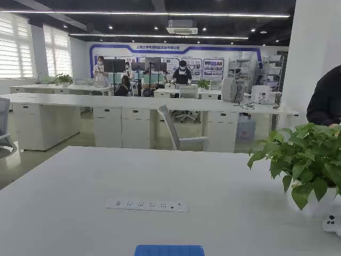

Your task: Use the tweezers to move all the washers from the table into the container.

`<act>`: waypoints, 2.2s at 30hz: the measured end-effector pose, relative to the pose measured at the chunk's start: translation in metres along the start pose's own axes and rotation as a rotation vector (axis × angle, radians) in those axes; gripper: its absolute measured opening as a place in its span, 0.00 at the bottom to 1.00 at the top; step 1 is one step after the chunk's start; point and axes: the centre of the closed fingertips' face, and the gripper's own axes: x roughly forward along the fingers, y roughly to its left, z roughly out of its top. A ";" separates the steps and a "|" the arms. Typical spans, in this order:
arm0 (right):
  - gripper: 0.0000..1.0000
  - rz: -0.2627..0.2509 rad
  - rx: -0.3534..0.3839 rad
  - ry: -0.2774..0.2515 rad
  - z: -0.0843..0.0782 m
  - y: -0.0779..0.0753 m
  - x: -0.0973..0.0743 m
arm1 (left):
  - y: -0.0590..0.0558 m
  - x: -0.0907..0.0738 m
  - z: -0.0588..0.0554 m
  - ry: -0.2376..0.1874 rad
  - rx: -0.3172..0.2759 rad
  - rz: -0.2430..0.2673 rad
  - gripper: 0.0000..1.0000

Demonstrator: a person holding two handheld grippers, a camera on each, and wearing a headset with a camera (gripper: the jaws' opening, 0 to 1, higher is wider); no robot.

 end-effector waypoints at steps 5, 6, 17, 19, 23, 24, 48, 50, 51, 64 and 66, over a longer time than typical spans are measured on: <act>0.99 -0.023 -0.026 -0.004 0.002 -0.001 0.001 | 0.006 0.001 -0.001 0.003 0.020 0.025 0.99; 0.99 -0.018 -0.031 0.001 0.001 0.000 0.001 | 0.006 0.002 -0.002 -0.001 -0.002 0.020 0.99; 0.99 -0.019 -0.046 0.034 -0.004 0.004 0.006 | 0.006 0.006 -0.005 0.004 0.001 0.001 0.99; 0.99 -0.022 -0.054 0.041 -0.005 0.003 0.006 | 0.006 0.006 -0.007 0.011 0.006 -0.004 0.96; 0.99 -0.028 -0.059 0.051 -0.006 0.002 0.008 | 0.006 0.009 -0.009 0.015 0.012 -0.013 0.94; 0.99 -0.028 -0.059 0.052 -0.006 0.002 0.009 | 0.006 0.009 -0.010 0.017 0.013 -0.015 0.93; 0.96 -0.027 -0.046 0.105 -0.020 -0.003 0.017 | -0.008 0.041 -0.039 0.142 0.221 -0.205 0.60; 0.96 -0.018 -0.042 0.115 -0.024 -0.002 0.019 | -0.013 0.046 -0.042 0.154 0.238 -0.230 0.56; 0.96 -0.016 -0.040 0.121 -0.026 -0.001 0.020 | -0.015 0.047 -0.044 0.161 0.248 -0.247 0.55; 0.94 0.004 -0.037 0.159 -0.039 0.001 0.029 | -0.036 0.067 -0.073 0.244 0.383 -0.403 0.27; 0.93 0.007 -0.038 0.167 -0.042 0.001 0.030 | -0.038 0.070 -0.078 0.260 0.402 -0.429 0.24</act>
